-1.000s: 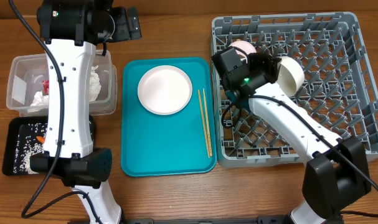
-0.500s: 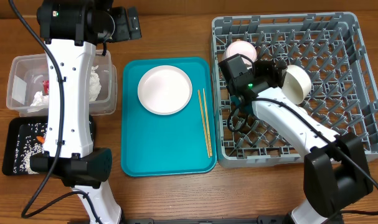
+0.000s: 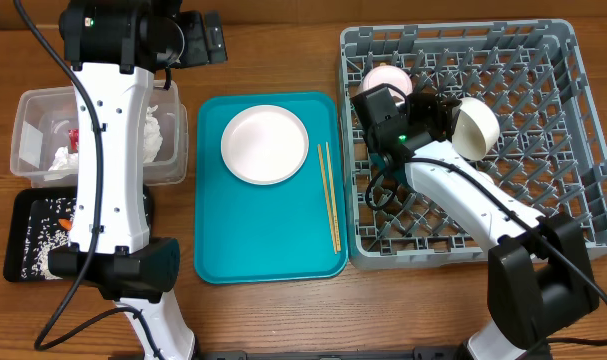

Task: Sort waste into correct bins and load items into the dishwasher
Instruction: 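Lower the white bowl upright into the rack middle and open the right gripper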

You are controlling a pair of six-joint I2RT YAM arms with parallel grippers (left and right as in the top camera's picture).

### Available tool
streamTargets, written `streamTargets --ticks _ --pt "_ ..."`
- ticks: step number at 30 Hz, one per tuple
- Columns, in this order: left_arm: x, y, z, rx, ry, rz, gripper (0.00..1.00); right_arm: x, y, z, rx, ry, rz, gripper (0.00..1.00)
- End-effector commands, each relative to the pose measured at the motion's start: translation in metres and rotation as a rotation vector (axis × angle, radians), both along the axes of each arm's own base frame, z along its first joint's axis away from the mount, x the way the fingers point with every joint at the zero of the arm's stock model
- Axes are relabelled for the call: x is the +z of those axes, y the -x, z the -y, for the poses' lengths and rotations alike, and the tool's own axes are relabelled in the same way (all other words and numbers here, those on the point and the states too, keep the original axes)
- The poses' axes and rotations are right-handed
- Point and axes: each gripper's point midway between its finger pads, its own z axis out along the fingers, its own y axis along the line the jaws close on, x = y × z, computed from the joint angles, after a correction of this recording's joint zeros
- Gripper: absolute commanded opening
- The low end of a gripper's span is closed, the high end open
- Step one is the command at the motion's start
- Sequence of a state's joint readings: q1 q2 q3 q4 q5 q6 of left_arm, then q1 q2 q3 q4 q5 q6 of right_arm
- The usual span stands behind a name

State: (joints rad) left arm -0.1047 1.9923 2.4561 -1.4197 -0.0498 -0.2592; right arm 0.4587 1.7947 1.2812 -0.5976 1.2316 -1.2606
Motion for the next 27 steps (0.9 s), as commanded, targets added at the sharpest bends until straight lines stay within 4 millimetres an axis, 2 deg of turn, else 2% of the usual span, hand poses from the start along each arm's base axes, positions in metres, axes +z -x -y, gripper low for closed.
streamTargets --ticks 1,14,27 --pt "0.017 0.004 0.001 0.007 0.003 0.046 1.0 0.001 0.002 0.0 -0.004 0.022 0.005 0.04" --pt "0.017 0.004 0.001 0.007 0.003 0.046 1.0 -0.001 0.004 -0.016 0.032 0.017 0.008 0.04" --pt "0.017 0.004 0.001 0.007 0.003 0.046 1.0 -0.005 0.003 -0.019 0.028 -0.035 0.038 0.04"
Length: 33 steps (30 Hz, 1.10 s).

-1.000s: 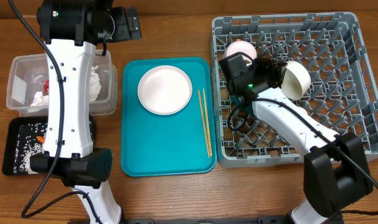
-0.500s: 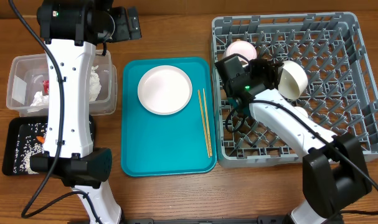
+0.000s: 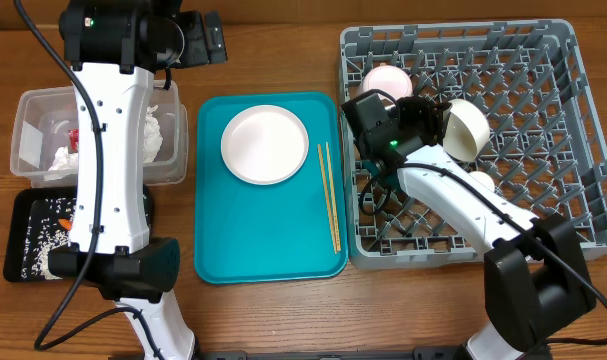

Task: Sort waste into correct bins and load items into the dishwasher
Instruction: 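Lower the white bowl upright into the rack middle and open the right gripper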

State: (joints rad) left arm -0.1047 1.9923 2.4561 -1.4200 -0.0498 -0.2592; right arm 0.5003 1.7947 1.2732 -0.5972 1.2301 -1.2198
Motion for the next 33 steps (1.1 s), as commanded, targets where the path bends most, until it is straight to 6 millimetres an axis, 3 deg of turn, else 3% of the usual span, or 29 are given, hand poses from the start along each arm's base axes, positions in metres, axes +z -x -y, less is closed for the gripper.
streamTargets --ticks 1,12,16,22,28,33 --pt "0.017 0.004 0.001 0.007 0.003 0.046 1.0 -0.003 0.001 -0.003 0.0 -0.014 0.014 0.04" --pt "0.017 0.004 0.001 0.007 0.003 0.046 1.0 -0.004 0.003 -0.021 0.046 -0.024 0.01 0.04" --pt "0.017 0.004 0.001 0.007 0.003 0.046 1.0 -0.004 0.003 -0.025 0.032 -0.068 0.062 0.19" --pt "0.017 0.004 0.001 0.007 0.003 0.046 1.0 -0.002 0.004 -0.029 -0.003 -0.146 0.166 0.53" --pt "0.017 0.004 0.001 0.007 0.003 0.046 1.0 0.002 0.009 -0.044 0.001 -0.179 0.242 0.68" --pt "0.017 0.004 0.001 0.007 0.003 0.046 1.0 0.002 0.015 -0.068 0.039 -0.231 0.283 0.73"
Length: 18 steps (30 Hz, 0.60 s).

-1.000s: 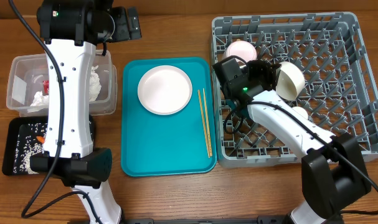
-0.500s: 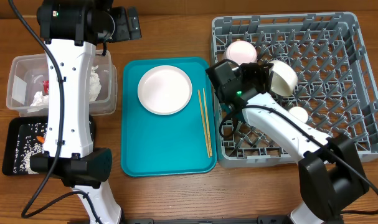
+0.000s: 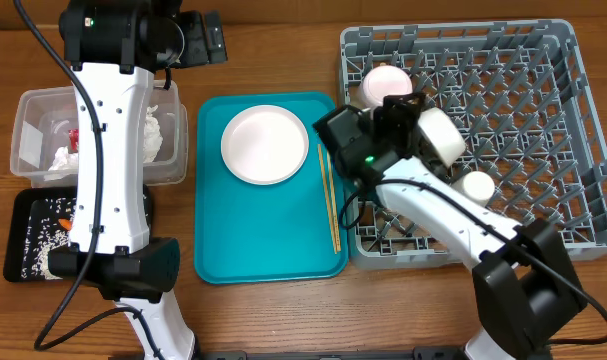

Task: Sort waste into correct bins and load items into the dishwasher
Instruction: 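Lower the white bowl upright into the rack middle and open the right gripper, then lift the right gripper away from the bowl over the rack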

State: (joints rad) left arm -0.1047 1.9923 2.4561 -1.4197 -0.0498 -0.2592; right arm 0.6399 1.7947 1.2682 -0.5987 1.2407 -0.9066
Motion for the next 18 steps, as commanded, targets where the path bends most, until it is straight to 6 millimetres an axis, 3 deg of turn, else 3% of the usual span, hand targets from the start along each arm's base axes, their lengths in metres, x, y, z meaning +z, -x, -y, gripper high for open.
streamTargets --ticks 1,6,10,18 --pt "0.017 0.004 0.001 0.007 0.003 0.046 1.0 0.002 0.005 -0.018 0.007 -0.058 0.079 0.73" --pt "0.017 0.004 0.001 0.007 0.003 0.046 1.0 0.001 0.013 -0.042 0.034 -0.158 0.151 0.76" --pt "0.017 0.004 0.001 0.007 0.003 0.046 1.0 0.002 0.02 -0.06 0.03 -0.283 0.247 0.85" --pt "0.017 0.004 0.001 0.007 0.003 0.046 1.0 0.003 0.032 -0.065 -0.056 -0.694 0.3 0.86"
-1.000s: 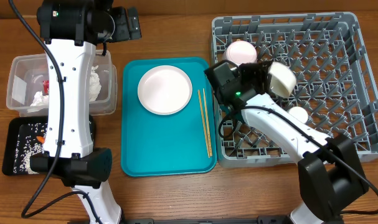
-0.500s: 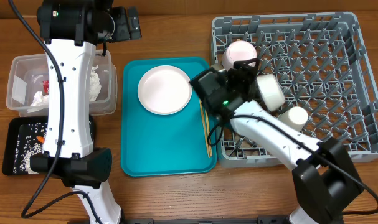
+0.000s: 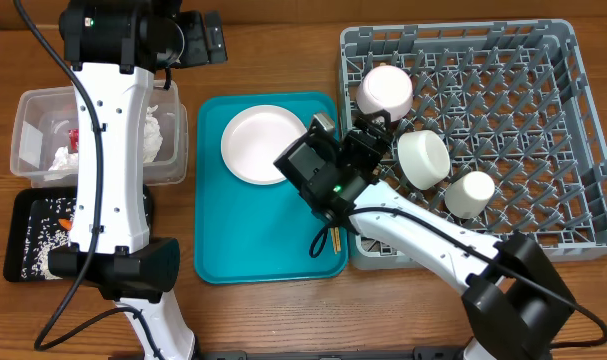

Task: Sort waste into correct bins and load items into the dishwasher
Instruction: 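Lift the right gripper away from the bowl over the rack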

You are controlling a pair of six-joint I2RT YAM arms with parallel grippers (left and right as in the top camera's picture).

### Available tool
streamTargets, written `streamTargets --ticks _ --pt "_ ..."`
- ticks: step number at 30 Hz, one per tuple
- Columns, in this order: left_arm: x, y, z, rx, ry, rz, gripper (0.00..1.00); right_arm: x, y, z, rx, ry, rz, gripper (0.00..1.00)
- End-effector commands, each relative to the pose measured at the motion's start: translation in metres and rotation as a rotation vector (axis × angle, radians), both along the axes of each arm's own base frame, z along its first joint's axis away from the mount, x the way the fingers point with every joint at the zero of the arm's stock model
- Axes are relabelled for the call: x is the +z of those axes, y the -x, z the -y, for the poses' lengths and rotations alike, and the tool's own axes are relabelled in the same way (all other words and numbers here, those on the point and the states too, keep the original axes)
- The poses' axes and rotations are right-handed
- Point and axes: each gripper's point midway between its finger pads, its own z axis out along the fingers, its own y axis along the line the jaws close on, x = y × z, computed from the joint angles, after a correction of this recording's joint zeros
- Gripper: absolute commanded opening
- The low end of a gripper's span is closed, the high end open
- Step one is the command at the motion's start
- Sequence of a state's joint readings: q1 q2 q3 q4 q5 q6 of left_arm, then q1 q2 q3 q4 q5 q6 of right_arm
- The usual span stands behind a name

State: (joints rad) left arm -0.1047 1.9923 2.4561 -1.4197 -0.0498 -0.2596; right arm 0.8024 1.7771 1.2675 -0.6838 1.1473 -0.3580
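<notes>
In the overhead view my right gripper (image 3: pixel 371 136) hovers over the left edge of the grey dish rack (image 3: pixel 543 60), beside the teal tray (image 3: pixel 243 250). Its fingers look spread, with nothing between them. A white bowl (image 3: pixel 423 158) lies in the rack just to its right, apart from it. Also in the rack are a white cup (image 3: pixel 385 90) and a smaller cup (image 3: pixel 470 193). A white plate (image 3: pixel 265 145) sits on the tray. The chopsticks (image 3: pixel 334 241) are mostly hidden under my right arm. My left gripper (image 3: pixel 215 40) hangs at the back left, its jaws unclear.
At the far left stands a clear bin (image 3: pixel 38 110) holding crumpled tissue, with a black tray (image 3: pixel 23 215) of food scraps in front of it. My left arm reaches over both. The dish rack fills the right side of the table.
My right gripper has pulled back left, from inside the rack to its left edge. The white bowl now rests in the rack, slightly lower and free of the gripper. My left arm is unchanged.
My right gripper stood deep in the rack beside the white bowl. At each later moment the gripper and the bowl were further left, which uncovered a small cup. Now the bowl lies in the rack and the gripper is away from it. Plate and left arm stayed put.
</notes>
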Motion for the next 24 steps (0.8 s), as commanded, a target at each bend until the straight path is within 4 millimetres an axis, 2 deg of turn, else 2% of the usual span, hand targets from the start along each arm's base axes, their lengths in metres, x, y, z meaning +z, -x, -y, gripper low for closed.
streamTargets --ticks 1,3,5,6,8,9,10,11,14,16,19,24 --pt "0.017 0.004 0.001 0.007 0.003 0.046 1.0 0.02 0.003 0.003 -0.07 -0.35 0.081 0.84" --pt "0.017 0.004 0.001 0.007 0.003 0.046 1.0 0.033 0.002 0.011 -0.098 -0.47 0.106 0.79" --pt "0.017 0.004 0.001 0.007 0.003 0.046 1.0 0.051 0.003 0.022 -0.122 -0.587 0.135 0.68" --pt "0.017 0.004 0.001 0.007 0.003 0.046 1.0 0.06 0.003 0.028 -0.131 -0.646 0.15 0.6" --pt "0.017 0.004 0.001 0.007 0.003 0.046 1.0 0.081 0.005 0.041 -0.148 -0.784 0.182 0.36" --pt "0.017 0.004 0.001 0.007 0.003 0.046 1.0 0.089 0.006 0.046 -0.152 -0.851 0.187 0.19" --pt "0.017 0.004 0.001 0.007 0.003 0.046 1.0 0.096 0.007 0.052 -0.151 -0.915 0.184 0.1" --pt "0.017 0.004 0.001 0.007 0.003 0.046 1.0 0.103 0.008 0.059 -0.16 -0.996 0.184 0.05" --pt "0.017 0.004 0.001 0.007 0.003 0.046 1.0 0.109 0.01 0.08 -0.195 -1.172 0.152 0.04" --pt "0.017 0.004 0.001 0.007 0.003 0.046 1.0 0.101 0.008 0.092 -0.224 -1.267 0.093 0.04" --pt "0.017 0.004 0.001 0.007 0.003 0.046 1.0 0.077 0.005 0.105 -0.289 -1.392 -0.012 0.04" --pt "0.017 0.004 0.001 0.007 0.003 0.046 1.0 0.027 -0.002 0.128 -0.447 -1.396 -0.12 0.04"
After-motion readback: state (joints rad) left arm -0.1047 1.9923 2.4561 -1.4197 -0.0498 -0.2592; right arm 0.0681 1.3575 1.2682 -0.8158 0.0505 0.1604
